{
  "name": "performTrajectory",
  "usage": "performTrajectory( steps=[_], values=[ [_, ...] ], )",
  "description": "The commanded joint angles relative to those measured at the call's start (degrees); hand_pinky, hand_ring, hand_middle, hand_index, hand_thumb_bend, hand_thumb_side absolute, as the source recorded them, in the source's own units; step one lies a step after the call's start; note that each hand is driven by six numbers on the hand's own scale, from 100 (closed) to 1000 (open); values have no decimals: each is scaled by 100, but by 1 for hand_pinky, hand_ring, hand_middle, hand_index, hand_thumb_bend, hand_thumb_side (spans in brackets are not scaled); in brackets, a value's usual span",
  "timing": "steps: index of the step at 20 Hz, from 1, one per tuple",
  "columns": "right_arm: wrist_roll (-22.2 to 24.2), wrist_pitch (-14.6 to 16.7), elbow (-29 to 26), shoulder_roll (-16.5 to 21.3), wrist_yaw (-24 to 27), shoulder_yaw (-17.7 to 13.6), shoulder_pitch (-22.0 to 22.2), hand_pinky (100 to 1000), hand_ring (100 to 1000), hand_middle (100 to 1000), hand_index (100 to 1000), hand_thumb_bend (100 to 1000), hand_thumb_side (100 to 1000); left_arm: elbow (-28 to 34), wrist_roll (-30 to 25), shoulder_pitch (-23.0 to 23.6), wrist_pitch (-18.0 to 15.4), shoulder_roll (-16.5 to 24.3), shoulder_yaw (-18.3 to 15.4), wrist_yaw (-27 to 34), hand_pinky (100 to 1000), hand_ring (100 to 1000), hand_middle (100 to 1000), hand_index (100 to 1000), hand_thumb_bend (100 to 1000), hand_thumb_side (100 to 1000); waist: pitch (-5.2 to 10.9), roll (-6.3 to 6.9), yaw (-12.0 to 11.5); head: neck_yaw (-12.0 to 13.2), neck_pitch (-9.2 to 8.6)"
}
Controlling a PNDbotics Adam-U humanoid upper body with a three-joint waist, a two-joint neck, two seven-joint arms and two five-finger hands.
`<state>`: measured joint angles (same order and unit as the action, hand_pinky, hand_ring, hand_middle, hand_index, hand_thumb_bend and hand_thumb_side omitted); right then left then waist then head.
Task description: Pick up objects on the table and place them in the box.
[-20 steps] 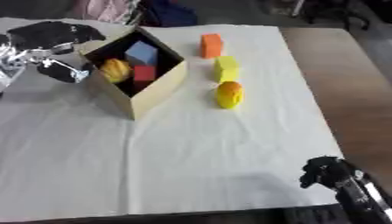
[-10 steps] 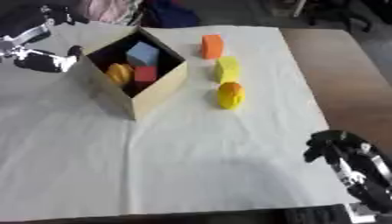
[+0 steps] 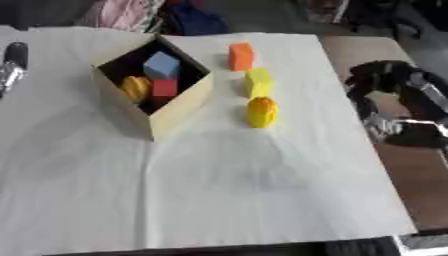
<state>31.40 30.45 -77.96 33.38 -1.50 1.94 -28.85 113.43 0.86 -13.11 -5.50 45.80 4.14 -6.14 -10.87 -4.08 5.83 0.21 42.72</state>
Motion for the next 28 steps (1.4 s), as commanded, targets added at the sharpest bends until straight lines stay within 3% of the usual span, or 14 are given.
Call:
performTrajectory(
  steps=[1, 6, 14, 19, 28],
  values=[
    [117, 361, 875, 227, -603, 40, -384, 664, 702, 755, 903, 100, 434, 115, -17, 108, -204, -307, -125, 69, 828, 716, 703, 839, 100, 462, 106, 123, -70, -172, -75],
    [82, 849, 1889, -41, -1897, 78, -889, 746, 792, 855, 970, 100, 544, 116, -120, 343, -245, -874, -126, -3, 823, 709, 696, 836, 100, 472, 89, 157, -232, -313, -94],
    [-195, 1188, 2725, -611, -3867, -41, -1325, 802, 841, 904, 995, 100, 571, 116, -268, 533, -173, -1370, -95, -50, 817, 702, 686, 834, 100, 486, 63, 192, -402, -440, -124],
    [-477, 1277, 2885, -845, -4438, -90, -1452, 811, 849, 914, 1000, 100, 576, 116, -304, 566, -120, -1533, -79, -59, 814, 698, 682, 833, 100, 494, 67, 193, -448, -488, -119],
    [-852, 1453, 2809, -1099, -4915, -39, -1631, 826, 850, 896, 1000, 100, 524, 116, -367, 555, -65, -1642, -29, -86, 813, 697, 680, 833, 100, 497, 75, 193, -489, -555, -116]
  ],
)
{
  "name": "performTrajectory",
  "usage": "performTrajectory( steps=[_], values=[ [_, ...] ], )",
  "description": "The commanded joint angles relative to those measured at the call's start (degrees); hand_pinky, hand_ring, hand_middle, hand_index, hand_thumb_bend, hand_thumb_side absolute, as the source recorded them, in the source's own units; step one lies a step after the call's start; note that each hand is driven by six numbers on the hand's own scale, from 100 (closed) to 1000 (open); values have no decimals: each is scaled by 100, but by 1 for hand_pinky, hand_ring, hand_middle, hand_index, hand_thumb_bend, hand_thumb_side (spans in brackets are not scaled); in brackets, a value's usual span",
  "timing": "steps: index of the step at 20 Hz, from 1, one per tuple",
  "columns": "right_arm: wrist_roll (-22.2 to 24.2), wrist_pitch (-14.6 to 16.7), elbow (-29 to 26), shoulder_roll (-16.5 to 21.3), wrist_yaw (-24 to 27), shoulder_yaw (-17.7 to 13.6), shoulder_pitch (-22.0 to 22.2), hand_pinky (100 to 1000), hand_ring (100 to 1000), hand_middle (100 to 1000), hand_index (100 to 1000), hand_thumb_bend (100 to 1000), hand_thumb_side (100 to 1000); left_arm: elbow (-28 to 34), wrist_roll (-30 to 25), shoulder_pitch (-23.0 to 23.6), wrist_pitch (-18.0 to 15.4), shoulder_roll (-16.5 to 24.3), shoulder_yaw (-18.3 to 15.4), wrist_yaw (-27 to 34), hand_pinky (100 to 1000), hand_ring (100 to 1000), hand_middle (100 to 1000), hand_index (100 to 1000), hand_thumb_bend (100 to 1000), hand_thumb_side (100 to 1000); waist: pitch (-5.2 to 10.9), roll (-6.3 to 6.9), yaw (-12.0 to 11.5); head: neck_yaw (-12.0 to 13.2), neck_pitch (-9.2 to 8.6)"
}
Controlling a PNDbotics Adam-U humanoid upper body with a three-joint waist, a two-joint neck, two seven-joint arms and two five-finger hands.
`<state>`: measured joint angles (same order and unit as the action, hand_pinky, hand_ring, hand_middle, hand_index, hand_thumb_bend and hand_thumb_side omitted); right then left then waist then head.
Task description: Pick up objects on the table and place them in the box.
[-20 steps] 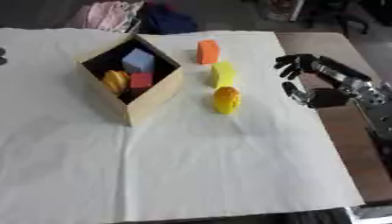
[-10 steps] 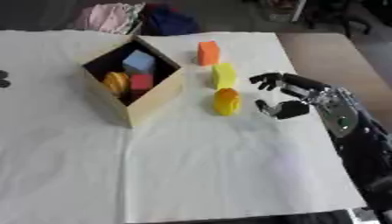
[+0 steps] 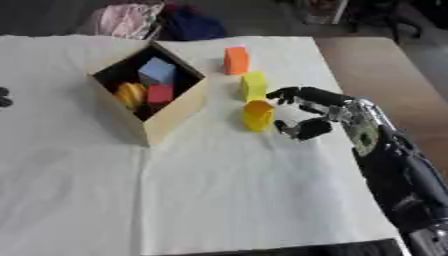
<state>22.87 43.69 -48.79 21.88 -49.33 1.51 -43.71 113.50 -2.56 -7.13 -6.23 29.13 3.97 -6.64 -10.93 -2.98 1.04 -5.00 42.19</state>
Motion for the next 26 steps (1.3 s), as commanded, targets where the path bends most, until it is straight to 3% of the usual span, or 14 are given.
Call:
performTrajectory(
  steps=[1, 6, 10, 11, 13, 16, 21, 26],
  values=[
    [-6, 148, -109, 25, -174, 18, -159, 825, 846, 886, 998, 100, 532, 109, -30, -45, 10, 18, -10, -38, 813, 697, 680, 832, 100, 497, 80, 83, -15, -42, -63],
    [55, 261, -94, -91, -304, 102, -189, 823, 826, 821, 959, 100, 496, 109, -56, -48, 45, -22, 7, -35, 813, 696, 679, 832, 100, 502, 74, 82, -32, -73, -63],
    [113, 407, -118, -133, -217, 177, -182, 801, 790, 709, 807, 100, 183, 109, -68, -45, 60, -44, 8, -29, 812, 695, 678, 832, 100, 499, 76, 81, -36, -74, -63],
    [96, 450, -137, -138, -135, 185, -183, 789, 772, 658, 725, 100, 207, 109, -74, -42, 65, -50, 10, -27, 812, 695, 678, 832, 100, 499, 78, 80, -35, -76, -62],
    [-11, 519, -195, -146, 87, 184, -183, 761, 732, 569, 586, 100, 162, 109, -86, -39, 81, -65, 15, -20, 812, 695, 677, 832, 100, 498, 82, 80, -33, -80, -63],
    [-334, 576, -344, -146, 539, 162, -192, 720, 672, 484, 464, 100, 152, 109, -97, -38, 103, -86, 17, -9, 812, 694, 677, 832, 100, 498, 87, 80, -30, -78, -68],
    [-587, 550, -693, -62, 1273, 177, -305, 702, 650, 478, 417, 100, 133, 109, -111, -60, 114, -134, 31, 21, 810, 691, 672, 830, 100, 503, 99, 72, -73, -115, -77],
    [-550, 397, -962, 106, 1747, 68, -652, 706, 651, 485, 427, 100, 100, 109, -216, -212, 128, -302, 120, 153, 809, 687, 668, 828, 100, 521, 109, 47, -304, -289, -124]
  ],
)
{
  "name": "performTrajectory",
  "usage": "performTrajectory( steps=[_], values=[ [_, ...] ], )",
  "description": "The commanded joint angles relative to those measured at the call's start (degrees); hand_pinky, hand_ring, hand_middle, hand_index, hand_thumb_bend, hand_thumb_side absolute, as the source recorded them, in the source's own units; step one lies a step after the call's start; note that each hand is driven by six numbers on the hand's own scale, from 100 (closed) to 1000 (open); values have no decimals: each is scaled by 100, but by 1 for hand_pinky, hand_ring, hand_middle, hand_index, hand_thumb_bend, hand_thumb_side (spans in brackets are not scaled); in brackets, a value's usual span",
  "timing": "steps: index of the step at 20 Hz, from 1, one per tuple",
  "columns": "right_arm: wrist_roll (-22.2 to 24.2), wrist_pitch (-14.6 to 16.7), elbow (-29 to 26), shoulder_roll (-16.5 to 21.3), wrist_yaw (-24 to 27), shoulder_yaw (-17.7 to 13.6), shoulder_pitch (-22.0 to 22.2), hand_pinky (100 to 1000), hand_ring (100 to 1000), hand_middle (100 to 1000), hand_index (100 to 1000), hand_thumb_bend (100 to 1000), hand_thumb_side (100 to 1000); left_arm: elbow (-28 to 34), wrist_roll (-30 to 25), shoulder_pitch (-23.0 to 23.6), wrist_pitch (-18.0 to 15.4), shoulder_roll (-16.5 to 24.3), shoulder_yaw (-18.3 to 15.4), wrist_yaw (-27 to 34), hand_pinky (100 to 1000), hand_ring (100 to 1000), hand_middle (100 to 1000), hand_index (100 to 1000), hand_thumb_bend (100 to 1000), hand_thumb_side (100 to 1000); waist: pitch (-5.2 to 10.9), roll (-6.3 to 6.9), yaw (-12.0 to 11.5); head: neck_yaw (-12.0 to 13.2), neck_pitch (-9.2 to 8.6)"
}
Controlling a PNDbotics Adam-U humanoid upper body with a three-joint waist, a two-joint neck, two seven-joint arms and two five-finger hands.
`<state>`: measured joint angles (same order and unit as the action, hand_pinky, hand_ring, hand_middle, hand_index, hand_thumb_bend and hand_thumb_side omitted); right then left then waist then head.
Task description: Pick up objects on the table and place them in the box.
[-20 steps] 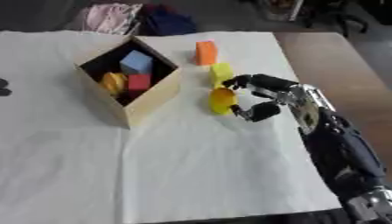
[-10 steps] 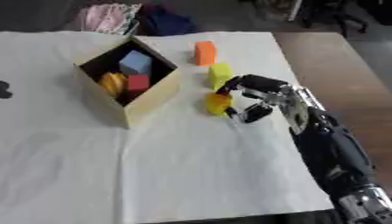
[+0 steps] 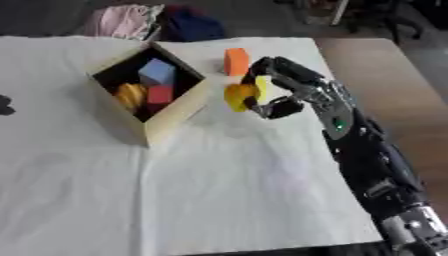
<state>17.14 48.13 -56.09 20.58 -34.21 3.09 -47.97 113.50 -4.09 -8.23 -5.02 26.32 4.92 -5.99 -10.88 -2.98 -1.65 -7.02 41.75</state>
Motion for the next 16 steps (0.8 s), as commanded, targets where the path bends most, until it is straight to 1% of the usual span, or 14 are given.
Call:
performTrajectory(
  steps=[1, 4, 7, 8, 13, 14, 15, 16],
  values=[
    [31, -86, -259, 253, 295, -120, -304, 708, 651, 486, 428, 100, 100, 109, -97, -139, 17, -72, 47, 120, 809, 687, 668, 828, 100, 523, 101, 43, -101, -125, -92],
    [64, -206, -259, 269, 382, -210, -513, 705, 649, 493, 438, 100, 100, 109, -227, -286, 2, -205, 123, 222, 809, 687, 668, 828, 100, 527, 99, 23, -345, -287, -141],
    [108, -288, -190, 172, 336, -257, -635, 705, 651, 502, 459, 100, 100, 109, -350, -423, -65, -269, 176, 326, 809, 687, 667, 828, 100, 526, 85, 19, -536, -415, -203],
    [138, -298, -163, 123, 281, -255, -661, 713, 662, 516, 496, 100, 101, 109, -384, -456, -87, -279, 188, 354, 809, 687, 667, 828, 100, 525, 77, 19, -585, -454, -219],
    [330, -366, 84, -239, -228, -290, -699, 716, 677, 550, 567, 100, 157, 109, -524, -603, -146, -334, 254, 456, 811, 682, 662, 828, 100, 527, 29, 17, -824, -698, -282],
    [361, -384, 136, -301, -331, -298, -693, 719, 685, 564, 605, 100, 163, 109, -545, -627, -144, -348, 266, 473, 812, 681, 660, 828, 100, 528, 19, 11, -866, -744, -291],
    [393, -398, 178, -357, -433, -302, -688, 720, 686, 566, 613, 100, 164, 109, -561, -644, -140, -361, 275, 487, 812, 681, 660, 827, 100, 528, 9, 5, -900, -778, -298],
    [429, -405, 211, -405, -538, -296, -680, 730, 701, 590, 714, 100, 163, 109, -574, -657, -136, -371, 281, 496, 813, 680, 659, 827, 100, 529, 0, 0, -927, -808, -300]
  ],
)
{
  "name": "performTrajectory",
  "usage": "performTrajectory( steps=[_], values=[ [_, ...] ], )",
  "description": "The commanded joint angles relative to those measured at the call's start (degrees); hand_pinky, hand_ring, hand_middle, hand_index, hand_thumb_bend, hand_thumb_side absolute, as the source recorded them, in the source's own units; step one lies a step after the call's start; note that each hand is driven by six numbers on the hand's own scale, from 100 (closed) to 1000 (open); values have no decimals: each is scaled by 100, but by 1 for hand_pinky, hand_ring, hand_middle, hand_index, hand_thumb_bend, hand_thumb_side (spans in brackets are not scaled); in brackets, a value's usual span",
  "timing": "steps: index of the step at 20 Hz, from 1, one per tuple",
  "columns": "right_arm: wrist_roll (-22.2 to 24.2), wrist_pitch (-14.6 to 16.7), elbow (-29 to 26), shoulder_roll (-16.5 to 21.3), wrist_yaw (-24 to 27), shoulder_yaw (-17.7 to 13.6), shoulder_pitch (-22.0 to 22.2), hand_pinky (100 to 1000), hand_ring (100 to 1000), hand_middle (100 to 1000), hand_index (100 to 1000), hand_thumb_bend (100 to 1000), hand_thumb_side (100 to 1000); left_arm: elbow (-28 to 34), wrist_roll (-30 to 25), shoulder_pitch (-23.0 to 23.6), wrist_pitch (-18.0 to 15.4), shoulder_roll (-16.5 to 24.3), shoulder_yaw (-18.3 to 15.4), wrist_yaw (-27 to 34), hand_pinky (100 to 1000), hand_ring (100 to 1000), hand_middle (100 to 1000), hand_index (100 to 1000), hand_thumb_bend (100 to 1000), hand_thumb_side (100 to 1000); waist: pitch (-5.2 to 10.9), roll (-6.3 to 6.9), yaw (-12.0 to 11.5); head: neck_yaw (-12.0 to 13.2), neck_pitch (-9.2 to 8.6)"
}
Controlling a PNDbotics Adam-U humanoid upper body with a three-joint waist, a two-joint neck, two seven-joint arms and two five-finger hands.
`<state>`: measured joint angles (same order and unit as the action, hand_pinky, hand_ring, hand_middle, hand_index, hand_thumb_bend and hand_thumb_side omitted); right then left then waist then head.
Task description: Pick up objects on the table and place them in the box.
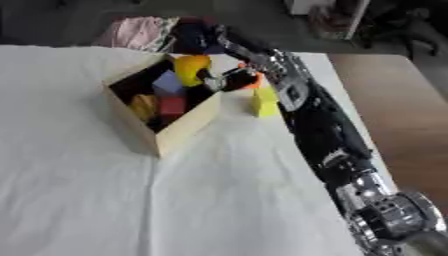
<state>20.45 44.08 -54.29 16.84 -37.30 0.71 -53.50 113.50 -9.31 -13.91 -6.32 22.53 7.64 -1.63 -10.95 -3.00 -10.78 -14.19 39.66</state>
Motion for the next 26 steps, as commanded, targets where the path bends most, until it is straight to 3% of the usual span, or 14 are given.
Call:
performTrajectory(
  steps=[1, 2, 3, 4, 8, 10, 13, 16, 19, 22, 26],
  values=[
    [144, -6, 59, -75, -349, -47, -113, 733, 708, 600, 763, 100, 163, 109, -62, -99, -2, 0, 14, 68, 814, 680, 659, 827, 100, 529, 0, -3, -36, -114, -93],
    [197, -7, 92, -120, -464, -32, -95, 738, 721, 627, 853, 100, 170, 109, -68, -105, 2, -3, 16, 75, 813, 679, 658, 827, 100, 529, -6, -7, -51, -124, -93],
    [238, -3, 112, -153, -566, -24, -81, 745, 731, 655, 894, 100, 281, 109, -69, -107, 6, -6, 14, 80, 813, 679, 657, 827, 100, 529, -10, -10, -59, -126, -92],
    [256, 5, 120, -175, -655, -21, -71, 759, 749, 713, 950, 100, 477, 109, -68, -107, 11, -7, 13, 83, 812, 678, 656, 827, 100, 530, -12, -13, -63, -128, -92],
    [172, 34, 94, -191, -1002, -1, -25, 770, 768, 785, 993, 100, 663, 109, -58, -89, 47, -10, 8, 79, 814, 677, 655, 828, 100, 531, -12, -25, -55, -117, -89],
    [74, 38, 79, -183, -1087, 0, -16, 772, 777, 811, 998, 100, 675, 109, -57, -79, 66, -11, 10, 73, 814, 678, 655, 828, 100, 531, -11, -25, -44, -123, -86],
    [-90, 61, -8, -110, -1031, -12, -35, 766, 775, 825, 994, 100, 615, 109, -58, -57, 73, -7, 6, 62, 815, 678, 655, 828, 100, 530, -8, -13, -7, -118, -89],
    [-143, 84, -135, 129, -666, -35, -90, 797, 810, 873, 998, 100, 405, 109, -43, 1, 97, 3, -13, 40, 816, 678, 655, 828, 100, 530, 22, -7, 73, -92, -66],
    [-58, 16, -229, 450, -396, -101, -106, 827, 843, 903, 1000, 100, 258, 109, -30, 62, 120, 22, -29, 17, 816, 678, 655, 828, 100, 529, 61, -5, 160, -42, -46],
    [39, -163, -167, 735, -235, -259, -45, 840, 865, 931, 1000, 100, 241, 109, -22, 113, 129, 46, -42, -5, 816, 678, 656, 829, 100, 527, 89, -1, 236, -6, -28],
    [36, -562, 138, 894, -203, -539, 61, 846, 881, 941, 1000, 100, 304, 109, -14, 160, 135, 66, -63, -49, 816, 679, 656, 829, 100, 525, 89, 22, 299, 38, -40]
  ],
)
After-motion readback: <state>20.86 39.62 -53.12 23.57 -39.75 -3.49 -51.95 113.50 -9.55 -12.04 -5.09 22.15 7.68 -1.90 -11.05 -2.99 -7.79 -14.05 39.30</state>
